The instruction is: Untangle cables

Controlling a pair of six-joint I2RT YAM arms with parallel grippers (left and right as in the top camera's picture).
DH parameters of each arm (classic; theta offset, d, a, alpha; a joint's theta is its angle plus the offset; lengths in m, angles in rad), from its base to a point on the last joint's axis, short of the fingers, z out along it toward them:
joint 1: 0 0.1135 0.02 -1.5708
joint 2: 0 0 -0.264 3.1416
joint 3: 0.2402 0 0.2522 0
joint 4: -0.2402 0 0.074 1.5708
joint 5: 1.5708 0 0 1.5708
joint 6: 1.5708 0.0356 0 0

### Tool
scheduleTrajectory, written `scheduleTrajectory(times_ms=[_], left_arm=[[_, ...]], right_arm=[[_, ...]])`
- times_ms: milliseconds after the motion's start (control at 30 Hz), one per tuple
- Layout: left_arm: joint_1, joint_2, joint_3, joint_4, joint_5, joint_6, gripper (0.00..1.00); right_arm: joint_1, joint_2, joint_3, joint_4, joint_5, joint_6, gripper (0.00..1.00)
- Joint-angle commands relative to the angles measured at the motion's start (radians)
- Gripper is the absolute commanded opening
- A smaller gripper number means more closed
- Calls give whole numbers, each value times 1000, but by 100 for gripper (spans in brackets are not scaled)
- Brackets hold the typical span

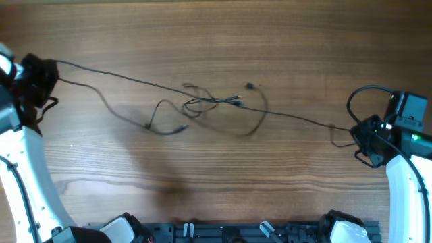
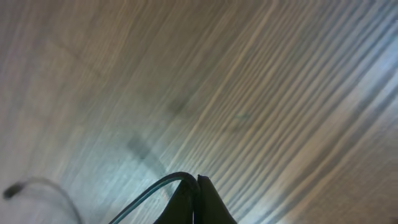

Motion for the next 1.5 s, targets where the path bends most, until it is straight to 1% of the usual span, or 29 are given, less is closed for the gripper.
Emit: scheduleTrajectory(times_ms=[0, 33, 67, 100, 133, 167, 200, 267, 300, 333, 367, 433, 467, 533, 633, 733, 767, 833, 867, 933, 1000, 1067, 1133, 1167, 1233, 1267, 1333, 1367, 1467], left_arm=[[66, -16, 8, -13, -173, -255, 4], [78, -16, 8, -53, -222, -360, 4], [80, -16, 8, -74, -216, -405, 4], [78, -16, 8, -84, -182, -412, 4], [58, -16, 8, -61, -28, -303, 4], [35, -16, 8, -25, 129, -168, 4], [2, -16, 8, 7, 305, -22, 4], [-60, -16, 8, 25, 549, 174, 4], [-137, -16, 8, 14, 716, 311, 4], [-198, -16, 8, 9, 788, 372, 4], [-253, -16, 8, 13, 827, 402, 4], [-363, -16, 8, 47, 871, 433, 4], [-410, -16, 8, 79, 874, 433, 4], [-459, -17, 8, 129, 873, 432, 4], [-472, -26, 8, 170, 876, 401, 4], [-471, -43, 8, 196, 876, 344, 4], [-471, -51, 8, 200, 876, 342, 4], [-464, -72, 8, 200, 875, 343, 4], [-459, -79, 8, 200, 875, 343, 4], [-449, -84, 8, 200, 875, 343, 4], [-440, -83, 8, 198, 875, 343, 4], [-432, -84, 8, 195, 875, 343, 4], [-414, -84, 8, 192, 875, 343, 4], [-403, -84, 8, 192, 875, 342, 4], [-385, -84, 8, 192, 876, 342, 4], [-372, -84, 8, 191, 876, 341, 4], [-360, -84, 8, 192, 876, 323, 4], [-355, -84, 8, 191, 877, 322, 4], [-354, -84, 8, 191, 877, 319, 4]], right_arm=[[-11, -7, 16, -25, 156, 62, 5], [-11, -7, 16, -24, 133, 62, 5], [-11, -7, 16, -13, 94, 58, 14], [-11, -7, 16, 6, 24, 35, 25], [-6, -7, 14, 62, -164, -65, 45], [3, -7, 11, 116, -321, -161, 56], [15, -7, 11, 146, -413, -208, 61], [46, -7, 11, 198, -539, -274, 66], [94, -7, 11, 250, -634, -348, 72], [122, -7, 11, 269, -667, -378, 77], [157, -7, 11, 289, -698, -409, 81], [242, -2, 9, 335, -711, -446, 87], [283, 9, 6, 363, -711, -460, 87], [354, 41, -11, 439, -716, -462, 87], [489, 152, -21, 582, -716, -461, 90], [600, 284, -21, 784, -726, -414, 93], [644, 356, -21, 909, -757, -383, 93], [697, 461, -21, 1093, -814, -297, 92], [719, 511, -21, 1182, -842, -251, 91], [764, 622, -21, 1392, -878, -157, 81], [812, 716, -21, 1553, -877, -98, 75], [840, 771, -21, 1598, -853, -82, 73], [867, 841, -21, 1591, -782, -78, 73], [877, 869, -21, 1593, -763, -77, 71], [888, 902, -21, 1594, -746, -77, 61], [892, 912, -21, 1596, -731, -76, 50], [900, 919, -21, 1598, -697, -68, 42], [904, 919, -21, 1599, -667, -45, 42], [914, 919, -21, 1617, -617, -34, 47]])
